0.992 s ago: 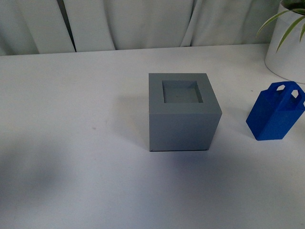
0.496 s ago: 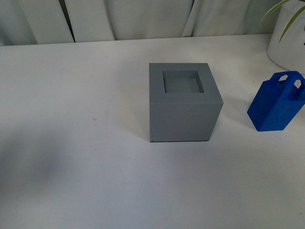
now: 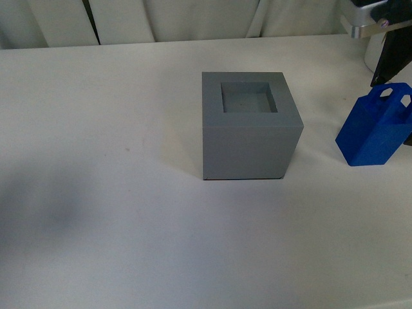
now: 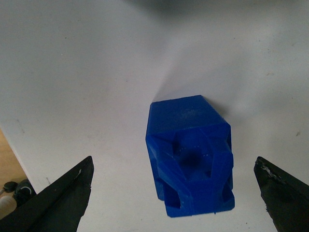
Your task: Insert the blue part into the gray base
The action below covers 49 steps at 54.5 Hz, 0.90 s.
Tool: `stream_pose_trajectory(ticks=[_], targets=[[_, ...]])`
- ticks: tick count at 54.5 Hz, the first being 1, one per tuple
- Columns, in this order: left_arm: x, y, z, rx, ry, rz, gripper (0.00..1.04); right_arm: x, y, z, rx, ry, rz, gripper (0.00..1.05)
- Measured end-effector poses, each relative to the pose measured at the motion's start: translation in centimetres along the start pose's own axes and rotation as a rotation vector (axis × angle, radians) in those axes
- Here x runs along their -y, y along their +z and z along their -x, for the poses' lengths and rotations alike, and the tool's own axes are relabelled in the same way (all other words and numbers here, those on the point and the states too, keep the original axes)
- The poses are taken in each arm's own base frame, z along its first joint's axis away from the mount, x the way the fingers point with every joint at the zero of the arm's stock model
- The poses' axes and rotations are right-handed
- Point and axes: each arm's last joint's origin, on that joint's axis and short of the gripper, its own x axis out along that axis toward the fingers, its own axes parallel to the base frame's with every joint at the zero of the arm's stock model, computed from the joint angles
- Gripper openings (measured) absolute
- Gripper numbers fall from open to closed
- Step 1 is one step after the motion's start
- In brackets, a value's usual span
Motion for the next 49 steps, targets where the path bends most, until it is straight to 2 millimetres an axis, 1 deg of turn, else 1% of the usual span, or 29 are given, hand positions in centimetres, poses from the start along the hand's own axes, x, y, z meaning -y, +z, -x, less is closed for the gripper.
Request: stream_pose_trajectory(ticks=[21,31,34,39,43,49], targets=[[0.0,0.0,0.0,0.000,0.000,0.000,0.99,1.1,-0.6,-2.5,-0.014,0.014,0.000,0.97],[0.0,0.0,0.0,0.000,0.000,0.000,0.99,1.5,-0.6,-2.8,-0.005,0.012,-0.002,0.97],[0.0,0.0,0.0,0.000,0.000,0.000,0.99,1.6,-0.6,-2.8,-0.009,0.008,-0.002,0.91],[0.0,0.0,0.0,0.000,0.000,0.000,0.99,1.6,-0.8,-2.9,-0.016,0.008,-0.001,0.77],[0.0,0.0,0.0,0.000,0.000,0.000,0.99,1.7,-0.9,-2.9,-0.021,0.010,-0.002,0.68],[0.0,0.0,0.0,0.000,0.000,0.000,0.99,1.8,-1.1,-2.5,-0.021,0.009,-0.006,0.52]])
